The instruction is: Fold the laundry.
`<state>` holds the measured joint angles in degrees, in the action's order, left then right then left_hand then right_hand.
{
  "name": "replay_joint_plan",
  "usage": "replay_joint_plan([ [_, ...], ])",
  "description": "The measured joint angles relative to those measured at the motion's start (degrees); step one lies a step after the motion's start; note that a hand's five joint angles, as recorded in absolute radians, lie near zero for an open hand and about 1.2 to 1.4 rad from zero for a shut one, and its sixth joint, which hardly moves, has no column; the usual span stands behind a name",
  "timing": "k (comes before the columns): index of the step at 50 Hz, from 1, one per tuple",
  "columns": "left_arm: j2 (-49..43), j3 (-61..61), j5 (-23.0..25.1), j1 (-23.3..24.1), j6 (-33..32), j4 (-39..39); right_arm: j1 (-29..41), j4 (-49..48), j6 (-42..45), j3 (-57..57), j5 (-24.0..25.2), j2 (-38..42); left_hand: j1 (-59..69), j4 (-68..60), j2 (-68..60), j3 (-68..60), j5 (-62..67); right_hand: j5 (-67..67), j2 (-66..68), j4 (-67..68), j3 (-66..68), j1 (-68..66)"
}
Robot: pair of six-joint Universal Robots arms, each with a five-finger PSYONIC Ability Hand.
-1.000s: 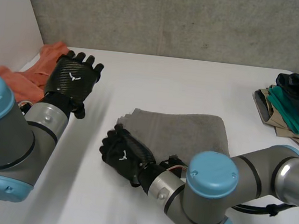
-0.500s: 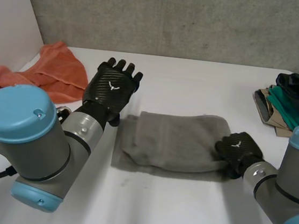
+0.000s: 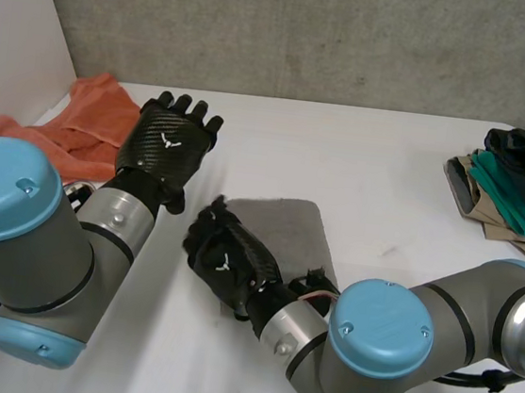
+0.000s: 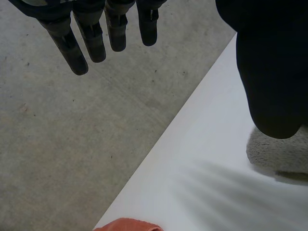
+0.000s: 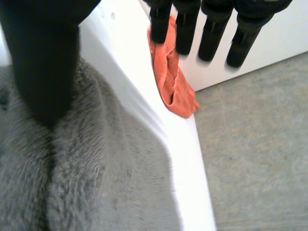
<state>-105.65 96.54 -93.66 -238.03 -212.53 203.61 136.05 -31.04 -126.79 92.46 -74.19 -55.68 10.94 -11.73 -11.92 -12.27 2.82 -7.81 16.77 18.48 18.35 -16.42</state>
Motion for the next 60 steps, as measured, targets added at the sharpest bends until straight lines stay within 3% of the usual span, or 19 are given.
replay_joint_plan([
  [5,-0.4,-1.3,0.1,0.3,2.1,0.1,-3.1,1.2,-10.8,2.2,-1.5,-5.2,0.0,0.0,0.0,0.0,0.0,5.3,-4.5,-6.2,-6.1,3.3],
  [12,-3.3,-7.3,0.3,3.0,11.8,-0.9,-13.6,10.6,-36.6,3.4,-1.8,-16.4,0.0,0.0,0.0,0.0,0.0,5.3,-4.5,-6.2,-6.1,3.3],
  [15,-5.8,-10.5,0.3,5.0,16.3,-2.5,-17.8,16.7,-45.2,1.8,-0.7,-17.8,0.0,0.0,0.0,0.0,0.0,5.3,-4.5,-6.2,-6.1,3.3],
  [20,-12.6,-17.5,0.3,8.7,23.3,-8.6,-22.4,26.5,-51.7,-3.4,1.8,-15.3,0.2,0.0,0.0,0.0,0.0,5.3,-4.5,-6.2,-6.1,3.3],
  [27,-21.4,-23.2,-1.1,10.5,27.8,-17.7,-23.2,35.6,-50.8,-13.5,4.9,-3.7,0.2,0.0,0.0,0.0,0.0,5.3,-4.5,-6.2,-6.1,3.3],
  [34,-25.8,-23.4,-6.6,10.4,26.8,-22.3,-22.6,39.8,-47.0,-20.4,6.8,6.7,0.2,0.0,0.0,0.0,0.0,5.3,-4.5,-6.2,-6.1,3.3],
  [40,-25.9,-22.1,-9.0,10.2,23.5,-24.8,-22.4,40.2,-41.0,-21.9,2.3,9.5,0.2,0.0,0.0,0.0,0.0,5.3,-4.8,-6.2,-6.1,3.3],
  [47,-23.0,-21.6,-8.7,10.0,21.5,-25.5,-21.6,39.6,-34.4,-20.2,-3.4,5.5,0.1,0.0,0.0,0.0,0.0,5.3,-5.2,-6.2,-6.1,3.3],
  [54,-14.3,-22.4,-3.9,8.2,21.4,-23.0,-19.4,33.3,-33.2,-12.7,-4.4,-2.4,0.1,0.0,0.0,0.0,0.0,5.5,-5.2,-6.2,-6.1,3.3],
  [58,-9.3,-22.7,3.3,6.0,21.5,-21.2,-16.9,24.8,-32.8,-4.3,-4.5,-8.1,0.2,0.0,0.0,0.0,0.0,5.5,-5.2,-6.2,-6.1,3.3],
  [60,-6.9,-22.9,9.3,4.7,21.6,-20.7,-15.0,19.7,-32.4,0.6,-4.6,-10.3,0.2,-0.1,0.0,0.0,0.0,5.5,-5.2,-6.2,-6.1,3.3],
])
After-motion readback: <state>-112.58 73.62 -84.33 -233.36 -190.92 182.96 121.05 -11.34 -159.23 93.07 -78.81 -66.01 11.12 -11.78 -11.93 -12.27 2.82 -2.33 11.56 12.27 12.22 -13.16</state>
